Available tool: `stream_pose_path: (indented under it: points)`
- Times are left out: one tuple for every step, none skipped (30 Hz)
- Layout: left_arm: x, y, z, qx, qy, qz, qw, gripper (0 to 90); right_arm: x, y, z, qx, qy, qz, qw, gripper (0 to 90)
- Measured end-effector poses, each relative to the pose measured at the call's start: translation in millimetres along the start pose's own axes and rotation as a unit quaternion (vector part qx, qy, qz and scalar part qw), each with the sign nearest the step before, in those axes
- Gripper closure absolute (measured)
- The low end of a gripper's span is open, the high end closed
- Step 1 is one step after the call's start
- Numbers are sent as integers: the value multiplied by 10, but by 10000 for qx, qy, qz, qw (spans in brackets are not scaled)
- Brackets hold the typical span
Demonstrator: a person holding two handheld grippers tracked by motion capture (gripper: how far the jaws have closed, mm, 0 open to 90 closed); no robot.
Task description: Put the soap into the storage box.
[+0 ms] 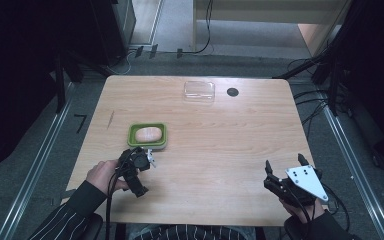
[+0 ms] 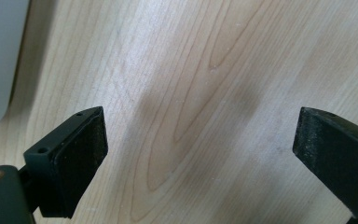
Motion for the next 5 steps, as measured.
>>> stream_pose_path:
  points:
    - [-2,3,1,5,-33,27,10000,35,-2,-3,-1,11,0,10,10000,136]
    - [-7,9,5,-4,-54,12,10000,35,-7,-2,3,-1,-2,-11,10000,136]
    - [-5,12,11,9,-48,34,10000,35,-8,-3,5,2,2,-9,10000,136]
    - [-8,16,11,26,-48,62,10000,35,-11,-2,4,-5,-2,-13,10000,136]
    - [-8,16,11,26,-48,62,10000,35,-11,-2,4,-5,-2,-13,10000,136]
Point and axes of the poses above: each handheld gripper's, and its own axes: z roughly forward along the jaws, y roughly out of its top, x roughly to its left, the point moved 7 cm from there along z, roughly forward along the jaws, and after that the axes turned 4 degrees about z, right-handed, at the moved point
